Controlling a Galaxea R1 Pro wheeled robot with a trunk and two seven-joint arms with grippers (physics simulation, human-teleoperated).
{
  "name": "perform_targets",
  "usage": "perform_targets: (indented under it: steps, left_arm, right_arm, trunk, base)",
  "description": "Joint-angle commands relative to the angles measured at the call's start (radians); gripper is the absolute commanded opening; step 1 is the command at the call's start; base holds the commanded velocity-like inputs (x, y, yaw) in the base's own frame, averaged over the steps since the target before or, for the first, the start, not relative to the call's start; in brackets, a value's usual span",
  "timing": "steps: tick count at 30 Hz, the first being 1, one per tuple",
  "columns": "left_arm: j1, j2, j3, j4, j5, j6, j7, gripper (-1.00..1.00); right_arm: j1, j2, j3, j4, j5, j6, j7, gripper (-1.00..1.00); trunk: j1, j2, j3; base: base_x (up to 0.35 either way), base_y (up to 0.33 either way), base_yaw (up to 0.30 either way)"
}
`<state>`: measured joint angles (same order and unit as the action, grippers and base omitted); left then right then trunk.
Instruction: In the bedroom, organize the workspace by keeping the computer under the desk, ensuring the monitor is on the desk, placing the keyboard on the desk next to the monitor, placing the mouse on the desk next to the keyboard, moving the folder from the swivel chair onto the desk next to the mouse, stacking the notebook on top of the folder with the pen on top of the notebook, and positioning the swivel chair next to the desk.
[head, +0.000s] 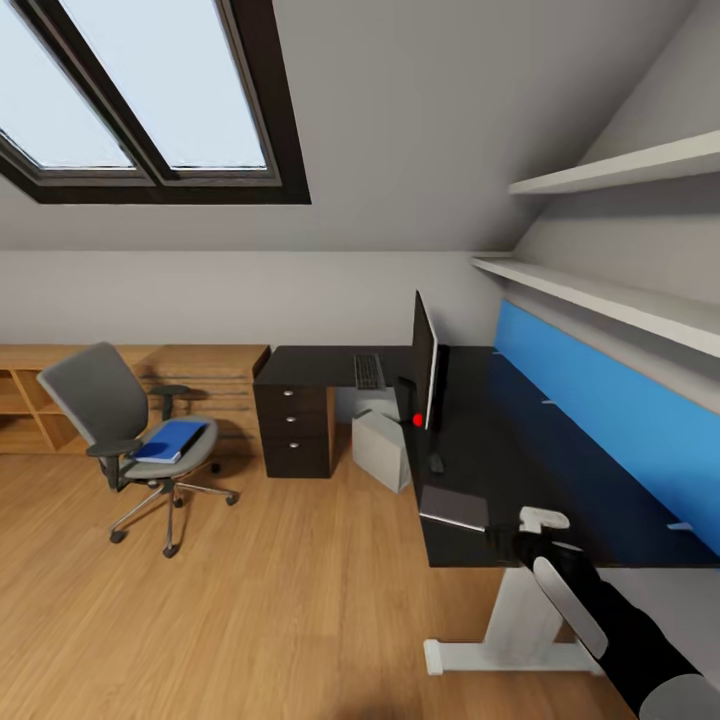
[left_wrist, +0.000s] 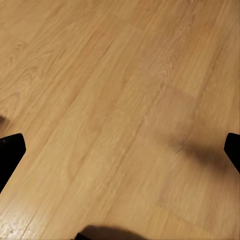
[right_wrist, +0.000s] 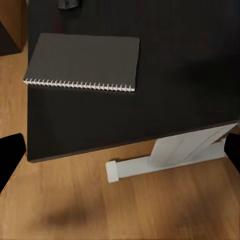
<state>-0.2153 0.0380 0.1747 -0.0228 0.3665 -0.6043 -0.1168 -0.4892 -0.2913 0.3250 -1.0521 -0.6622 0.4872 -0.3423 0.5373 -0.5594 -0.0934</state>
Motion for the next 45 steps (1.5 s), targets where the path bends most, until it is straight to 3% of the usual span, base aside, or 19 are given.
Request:
perform_targets:
  steps: [1,12,16,19,25,42,45]
  left_arm:
    - [-0.001,0.000,0.008,0.001,0.005,-0.001,-0.010,1.00]
    - [-0.001,-0.005,0.008,0.001,0.005,0.001,-0.010,1.00]
    - [-0.001,-0.006,0.008,0.001,0.005,-0.001,-0.011,1.00]
    - [-0.001,-0.006,0.008,0.001,0.005,-0.001,-0.010,1.00]
    - [-0.001,-0.006,0.008,0.001,0.005,-0.002,-0.009,1.00]
    - [-0.001,-0.006,0.008,0.001,0.005,-0.002,-0.011,1.00]
    - [-0.001,-0.005,0.008,0.001,0.004,-0.002,-0.011,1.00]
  right_arm:
    - [-0.001,-0.002,0.003,-0.004,-0.010,-0.003,-0.010,1.00]
    - [-0.001,-0.004,0.002,0.031,-0.001,-0.106,-0.008,1.00]
    - [0.000,-0.002,0.006,0.096,0.056,-0.193,-0.006,1.00]
    - [0.000,-0.001,0.007,0.113,0.092,-0.216,-0.005,1.00]
    - [0.000,0.000,0.008,0.128,0.128,-0.235,-0.005,1.00]
    - [-0.001,0.004,0.009,0.166,0.136,-0.240,-0.002,1.00]
    - [-0.001,0.006,0.011,0.207,0.136,-0.239,-0.001,1.00]
  trunk:
    - [0.001,-0.002,-0.002]
    - [0.001,-0.002,-0.002]
    - [0.001,-0.002,-0.002]
    - [0.001,-0.002,-0.002]
    - [0.001,-0.002,-0.002]
    - [0.001,-0.002,-0.002]
    - [0.001,-0.002,-0.002]
  base:
    - [0.270,0.000,0.000]
    - [0.318,0.000,0.000]
    - [0.332,0.000,0.000]
    - [0.333,0.000,0.000]
    - [0.333,0.000,0.000]
    - [0.314,0.000,0.000]
    - [0.108,0.000,0.000]
